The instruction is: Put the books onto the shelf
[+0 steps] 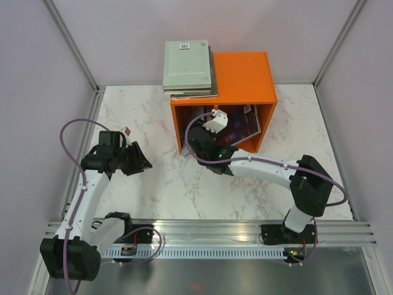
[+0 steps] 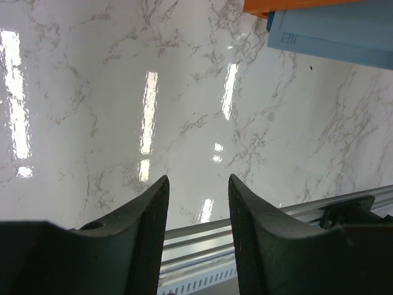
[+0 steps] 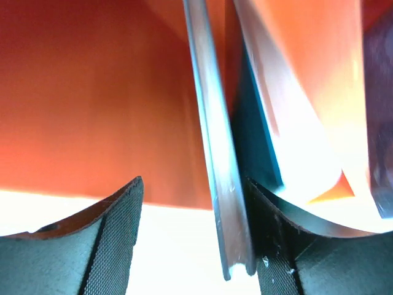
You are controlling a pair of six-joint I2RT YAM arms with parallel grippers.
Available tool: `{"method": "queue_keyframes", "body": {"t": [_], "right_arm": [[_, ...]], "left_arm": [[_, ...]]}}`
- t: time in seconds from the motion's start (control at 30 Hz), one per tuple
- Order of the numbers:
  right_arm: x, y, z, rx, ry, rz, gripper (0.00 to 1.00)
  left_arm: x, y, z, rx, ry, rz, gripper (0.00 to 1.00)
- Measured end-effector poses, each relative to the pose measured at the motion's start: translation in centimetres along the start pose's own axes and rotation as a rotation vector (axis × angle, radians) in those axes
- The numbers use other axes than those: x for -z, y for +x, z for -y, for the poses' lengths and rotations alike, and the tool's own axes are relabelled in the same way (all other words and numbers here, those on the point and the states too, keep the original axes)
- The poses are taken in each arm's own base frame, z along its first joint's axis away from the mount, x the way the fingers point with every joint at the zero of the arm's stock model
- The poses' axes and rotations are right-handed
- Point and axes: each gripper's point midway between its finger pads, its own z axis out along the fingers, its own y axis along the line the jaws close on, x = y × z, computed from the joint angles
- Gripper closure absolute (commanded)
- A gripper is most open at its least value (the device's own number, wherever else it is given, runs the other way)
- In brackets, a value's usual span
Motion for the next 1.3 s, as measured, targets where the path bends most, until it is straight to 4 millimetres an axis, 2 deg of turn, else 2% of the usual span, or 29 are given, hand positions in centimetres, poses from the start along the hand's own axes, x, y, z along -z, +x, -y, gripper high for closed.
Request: {"method": "queue_keyframes", "body": {"t": [0.13,0.2,0.3,0.4,0.57,0.73,0.83,0.87,0.93,0.97,1.0,1.07,1.17,1.2,1.23,1.3], "right_arm": [[1.9,1.3,0.8,0.054,-0.013,-0.079,0.29],[2.9,1.2,1.4,0.079,-0.017,-0.107,0.28],[4.5,0.1,1.7,0.093,-0.033,-0.128,0.23],[6.3,-2.2,1.8,0.084,-0.065,-0.114,0.17],[7.8,-5.5,1.8,0.087,-0.091,-0.07,0.16],[8.1,-5.7,2.6,0.147,-0.086,-0.09,0.22],[9.0,-5.5,3.4,0.184,-0.094,-0.13,0.27],[9.5,-5.5,3.8,0.194,-0.101,-0.146,0.28],[11.1,-6.0,4.8,0.206,-0.128,-0.175,0.2],[11.9,-6.5,5.2,0.205,-0.147,-0.182,0.07],[12.8,-7.1,5.4,0.195,-0.172,-0.184,0.02],[14.7,-8.1,5.8,0.188,-0.233,-0.196,0.02],[17.0,-8.7,5.8,0.179,-0.322,-0.238,0.02],[17.5,-8.5,5.8,0.182,-0.341,-0.259,0.02],[18.0,-8.2,6.0,0.189,-0.354,-0.284,0.02],[18.6,-7.3,6.5,0.215,-0.362,-0.334,0.02]], "left_arm": [[0.1,-0.1,0.0,0.002,0.0,0.009,0.52],[0.3,-0.1,0.1,0.004,0.002,0.016,0.51],[0.4,-0.2,0.1,0.008,0.002,0.023,0.52],[0.4,-0.2,0.0,0.013,-0.004,0.028,0.51],[0.5,-0.4,-0.1,0.017,-0.016,0.04,0.51],[0.5,-0.5,-0.4,0.024,-0.031,0.049,0.51],[0.5,-0.6,-0.5,0.027,-0.038,0.056,0.5],[0.6,-0.7,-0.4,0.026,-0.037,0.061,0.48],[0.8,-0.7,-0.4,0.026,-0.036,0.071,0.4],[0.9,-0.7,-0.3,0.026,-0.032,0.075,0.24],[1.0,-0.7,-0.2,0.025,-0.026,0.077,0.17],[1.1,-0.6,0.2,0.037,-0.005,0.071,0.08],[1.1,-0.8,0.8,0.038,0.016,0.065,0.07],[1.2,-1.1,1.1,0.033,0.022,0.068,0.07],[1.4,-1.5,1.4,0.027,0.027,0.074,0.02],[1.6,-2.8,2.1,0.009,0.032,0.099,0.02]]}}
